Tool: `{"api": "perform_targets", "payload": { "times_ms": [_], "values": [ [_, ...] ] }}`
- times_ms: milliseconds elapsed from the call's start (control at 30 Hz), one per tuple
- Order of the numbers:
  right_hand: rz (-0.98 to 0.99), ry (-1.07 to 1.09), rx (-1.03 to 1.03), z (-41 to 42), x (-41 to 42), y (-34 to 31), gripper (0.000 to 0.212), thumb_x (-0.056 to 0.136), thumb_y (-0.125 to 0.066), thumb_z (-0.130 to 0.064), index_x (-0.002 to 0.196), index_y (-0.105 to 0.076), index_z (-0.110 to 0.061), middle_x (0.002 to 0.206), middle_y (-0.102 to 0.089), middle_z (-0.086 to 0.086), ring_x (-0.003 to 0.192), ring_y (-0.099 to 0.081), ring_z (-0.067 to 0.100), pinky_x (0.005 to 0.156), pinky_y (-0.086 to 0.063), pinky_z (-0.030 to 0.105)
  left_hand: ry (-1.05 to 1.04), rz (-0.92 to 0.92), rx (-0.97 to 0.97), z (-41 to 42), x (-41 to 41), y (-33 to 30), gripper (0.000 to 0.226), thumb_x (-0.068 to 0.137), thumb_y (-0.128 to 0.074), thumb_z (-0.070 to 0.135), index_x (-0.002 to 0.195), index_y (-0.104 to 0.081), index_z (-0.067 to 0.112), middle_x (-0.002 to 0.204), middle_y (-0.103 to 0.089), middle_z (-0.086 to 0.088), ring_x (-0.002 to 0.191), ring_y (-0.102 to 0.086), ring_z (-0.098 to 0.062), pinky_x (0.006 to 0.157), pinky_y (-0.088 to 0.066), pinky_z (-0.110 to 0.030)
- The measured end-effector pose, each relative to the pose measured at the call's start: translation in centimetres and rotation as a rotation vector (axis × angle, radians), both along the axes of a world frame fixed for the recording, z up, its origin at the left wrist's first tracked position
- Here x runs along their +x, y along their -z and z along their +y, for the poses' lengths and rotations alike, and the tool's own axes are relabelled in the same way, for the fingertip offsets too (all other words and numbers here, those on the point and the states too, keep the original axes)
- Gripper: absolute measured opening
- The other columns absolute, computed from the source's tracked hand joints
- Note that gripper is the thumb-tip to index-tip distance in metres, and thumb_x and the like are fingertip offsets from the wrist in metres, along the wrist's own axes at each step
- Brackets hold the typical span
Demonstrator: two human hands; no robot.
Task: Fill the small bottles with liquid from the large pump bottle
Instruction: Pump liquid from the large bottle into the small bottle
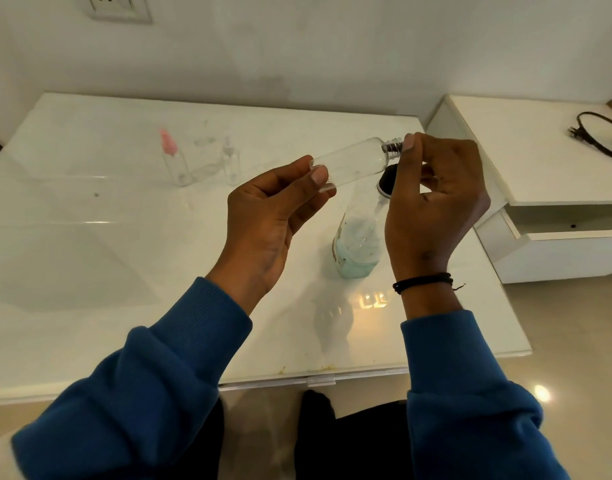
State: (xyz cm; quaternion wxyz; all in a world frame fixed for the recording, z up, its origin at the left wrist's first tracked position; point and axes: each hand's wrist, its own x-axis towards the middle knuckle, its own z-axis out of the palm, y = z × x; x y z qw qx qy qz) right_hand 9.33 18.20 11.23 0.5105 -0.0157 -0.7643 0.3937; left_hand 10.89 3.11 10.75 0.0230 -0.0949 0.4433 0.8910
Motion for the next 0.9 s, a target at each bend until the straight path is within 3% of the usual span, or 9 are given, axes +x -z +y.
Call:
{"api": "perform_targets", "payload": {
  "times_ms": [100, 167, 333, 700, 900],
  "values": [
    [-0.005, 0.007, 0.018, 0.32, -0.12, 0.05, 0.018, 0.096, -0.065, -0.021, 0.086, -0.075, -0.01, 0.092, -0.068, -0.001, 0.081, -0.065, 0.022, 0.067, -0.057, 0.041, 0.009, 0.002, 0.004, -0.01, 0.1, -0.07, 0.03, 0.084, -0.075, 0.003, 0.113, -0.073, 0.001, 0.112, -0.075, -0.017, 0.099, -0.075, -0.034, 0.087, -0.06, -0.032],
    [-0.004, 0.036, 0.023, 0.27, -0.17, 0.14, 0.019, 0.096, -0.064, -0.022, 0.084, -0.075, -0.012, 0.1, -0.069, -0.004, 0.088, -0.065, 0.024, 0.068, -0.056, 0.045, 0.01, 0.005, 0.004, 0.01, 0.06, -0.05, 0.028, 0.085, -0.074, 0.002, 0.113, -0.073, 0.001, 0.112, -0.075, -0.017, 0.099, -0.075, -0.034, 0.087, -0.06, -0.033],
    [-0.006, 0.004, -0.004, -0.21, -0.07, 0.26, 0.015, 0.097, -0.064, -0.016, 0.09, -0.075, -0.008, 0.091, -0.07, -0.001, 0.083, -0.067, 0.014, 0.069, -0.059, 0.041, -0.003, 0.003, 0.011, -0.08, -0.04, -0.05, 0.028, 0.086, -0.074, 0.001, 0.114, -0.072, 0.001, 0.113, -0.075, -0.017, 0.099, -0.075, -0.034, 0.086, -0.06, -0.032],
    [-0.032, 0.018, -0.052, 0.14, -0.09, 0.23, 0.015, 0.097, -0.063, -0.019, 0.091, -0.075, -0.01, 0.088, -0.072, 0.001, 0.077, -0.066, 0.018, 0.068, -0.057, 0.045, 0.016, 0.022, 0.007, 0.17, 0.17, 0.19, 0.029, 0.086, -0.073, 0.0, 0.115, -0.071, 0.0, 0.111, -0.076, -0.016, 0.101, -0.075, -0.033, 0.084, -0.06, -0.031],
    [-0.03, 0.013, -0.041, -0.01, -0.09, 0.25, 0.016, 0.098, -0.063, -0.017, 0.092, -0.075, -0.008, 0.089, -0.071, 0.003, 0.08, -0.067, 0.018, 0.068, -0.058, 0.033, 0.017, 0.024, 0.01, 0.1, 0.12, 0.35, 0.032, 0.085, -0.074, 0.0, 0.116, -0.07, -0.001, 0.11, -0.076, -0.015, 0.103, -0.074, -0.033, 0.086, -0.06, -0.032]
  ]
}}
